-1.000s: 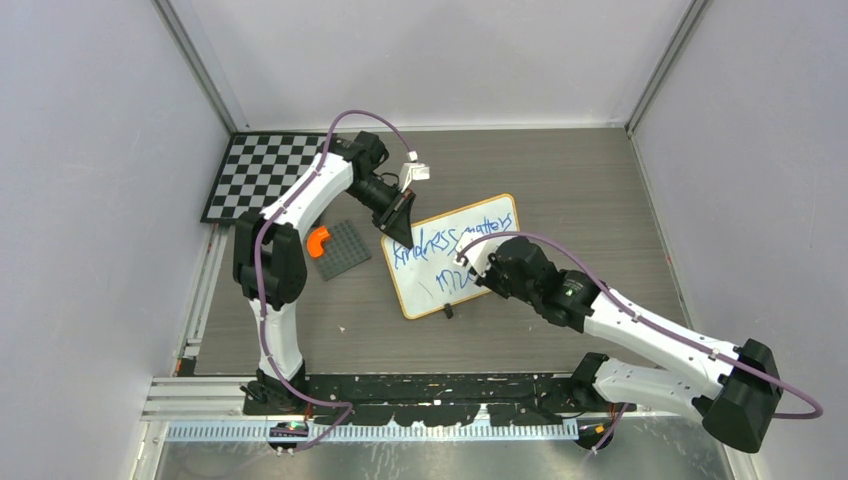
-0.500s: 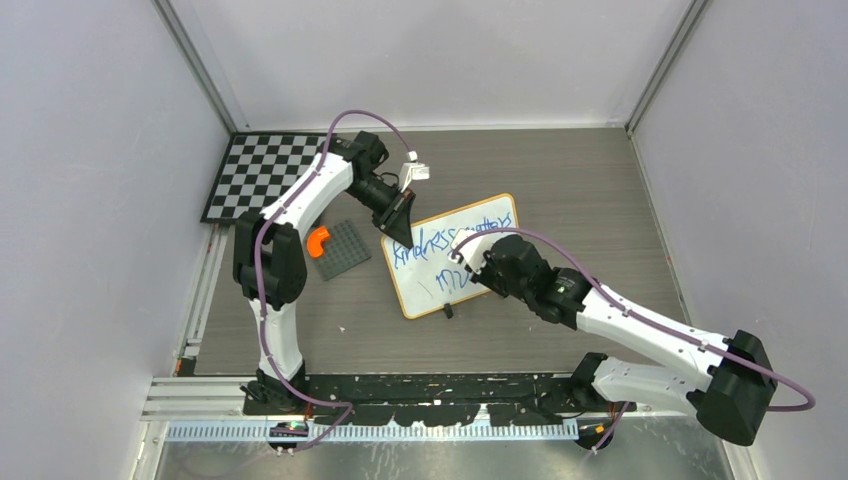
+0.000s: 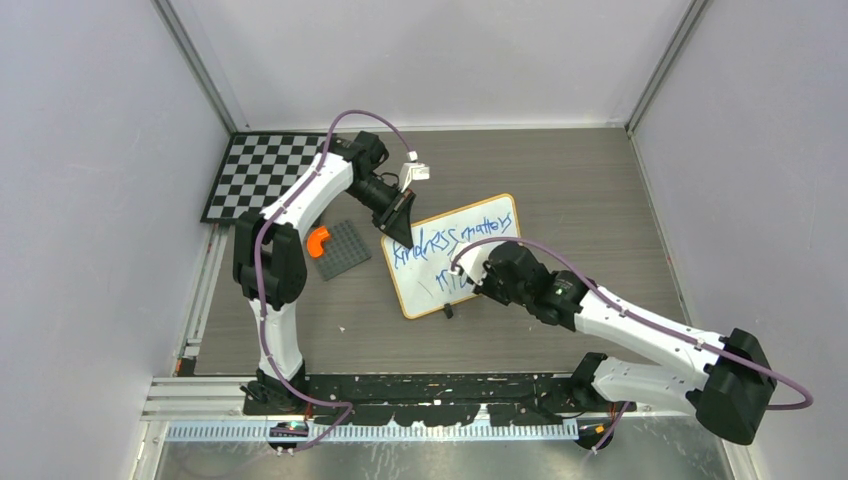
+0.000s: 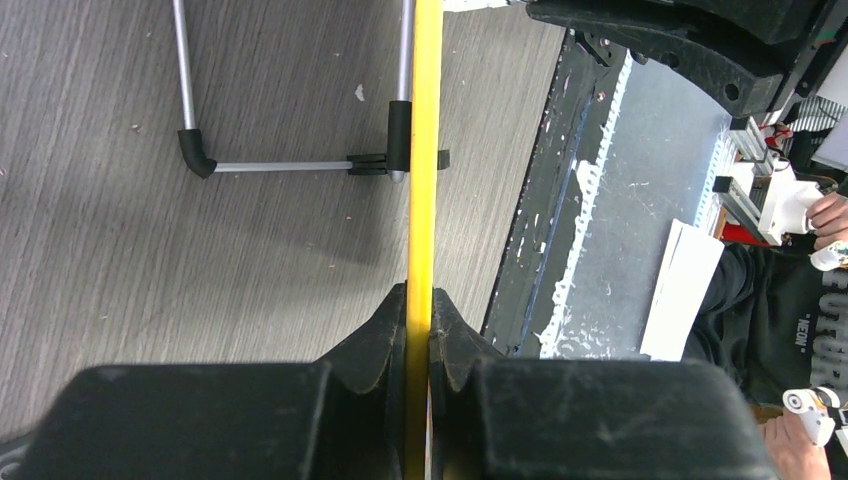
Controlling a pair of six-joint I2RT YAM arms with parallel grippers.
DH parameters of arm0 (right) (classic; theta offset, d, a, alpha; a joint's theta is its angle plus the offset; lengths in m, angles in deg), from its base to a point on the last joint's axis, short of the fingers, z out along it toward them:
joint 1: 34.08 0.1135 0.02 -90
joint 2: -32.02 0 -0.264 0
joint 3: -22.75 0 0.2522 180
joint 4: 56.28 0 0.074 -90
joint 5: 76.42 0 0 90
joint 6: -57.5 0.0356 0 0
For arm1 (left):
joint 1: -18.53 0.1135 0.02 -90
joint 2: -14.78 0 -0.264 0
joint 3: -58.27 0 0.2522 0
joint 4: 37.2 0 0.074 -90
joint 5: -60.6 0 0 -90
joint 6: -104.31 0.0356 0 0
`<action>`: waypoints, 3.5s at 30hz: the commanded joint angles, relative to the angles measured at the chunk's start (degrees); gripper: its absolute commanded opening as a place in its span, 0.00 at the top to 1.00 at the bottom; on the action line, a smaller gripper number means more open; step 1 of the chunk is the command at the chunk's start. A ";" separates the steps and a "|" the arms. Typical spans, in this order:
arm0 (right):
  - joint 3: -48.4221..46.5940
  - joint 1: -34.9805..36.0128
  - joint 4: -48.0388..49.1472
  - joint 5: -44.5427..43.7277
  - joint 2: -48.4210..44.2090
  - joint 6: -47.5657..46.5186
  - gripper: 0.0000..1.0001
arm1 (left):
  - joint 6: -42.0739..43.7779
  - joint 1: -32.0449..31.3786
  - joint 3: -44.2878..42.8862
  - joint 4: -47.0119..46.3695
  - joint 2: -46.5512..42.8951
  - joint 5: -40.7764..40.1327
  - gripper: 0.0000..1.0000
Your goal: Write a sentence on the whiteboard
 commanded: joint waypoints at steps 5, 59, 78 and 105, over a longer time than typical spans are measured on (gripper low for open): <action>-1.66 -0.58 -1.29 -3.24 -5.01 -1.00 1.00 | -0.68 0.29 -1.50 1.22 -0.56 0.05 1.00; -2.68 -4.60 3.25 -4.07 -3.82 0.44 1.00 | -0.33 0.29 -1.95 1.37 -0.29 0.07 1.00; 1.45 -5.95 -2.44 -1.21 -3.03 -0.26 1.00 | -0.27 0.29 -1.95 1.25 -0.08 0.26 1.00; -0.93 -5.95 -5.77 -6.17 -7.55 0.69 1.00 | -0.30 0.27 -1.28 1.06 -1.00 0.00 1.00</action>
